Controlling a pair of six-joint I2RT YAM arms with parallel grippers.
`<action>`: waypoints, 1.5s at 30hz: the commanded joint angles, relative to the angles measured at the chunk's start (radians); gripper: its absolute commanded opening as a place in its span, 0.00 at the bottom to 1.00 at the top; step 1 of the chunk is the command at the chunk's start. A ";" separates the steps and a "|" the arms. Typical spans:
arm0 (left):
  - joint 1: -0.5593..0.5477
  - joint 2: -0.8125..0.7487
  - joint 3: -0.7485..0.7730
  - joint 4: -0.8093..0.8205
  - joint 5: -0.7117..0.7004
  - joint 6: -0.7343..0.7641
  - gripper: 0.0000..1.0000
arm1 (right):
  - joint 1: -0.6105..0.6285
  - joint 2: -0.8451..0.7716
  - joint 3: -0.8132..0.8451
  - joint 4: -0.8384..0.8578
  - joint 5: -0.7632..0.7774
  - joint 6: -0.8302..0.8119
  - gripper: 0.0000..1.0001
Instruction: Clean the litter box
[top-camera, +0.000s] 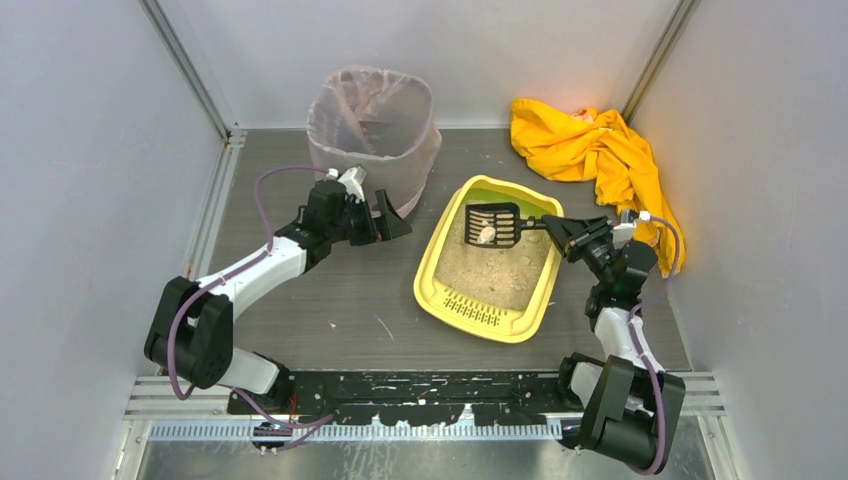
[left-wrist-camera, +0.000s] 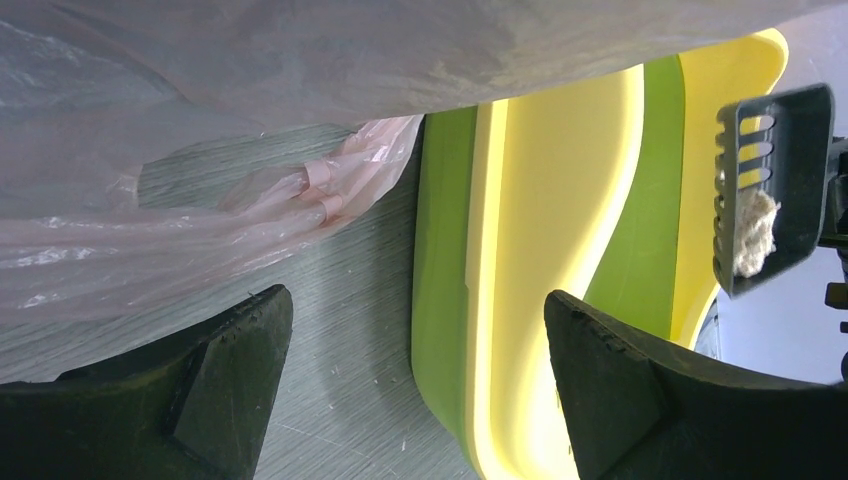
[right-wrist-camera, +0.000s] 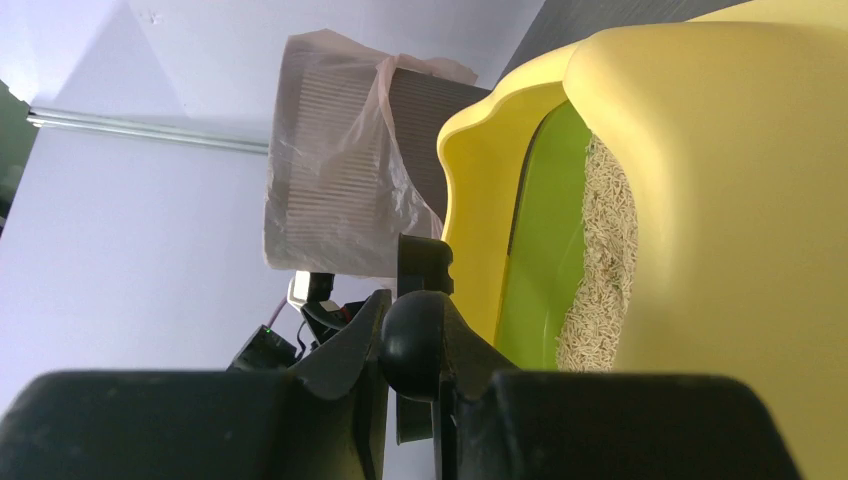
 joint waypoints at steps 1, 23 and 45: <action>0.008 -0.016 0.007 0.048 0.033 -0.009 0.95 | -0.040 -0.042 0.025 -0.031 0.019 -0.052 0.01; 0.007 -0.026 0.007 0.042 0.031 -0.008 0.95 | 0.010 -0.086 0.084 -0.152 0.025 -0.117 0.01; 0.007 -0.046 0.015 -0.037 0.064 -0.022 0.96 | 0.158 0.080 0.591 -0.290 0.138 -0.086 0.01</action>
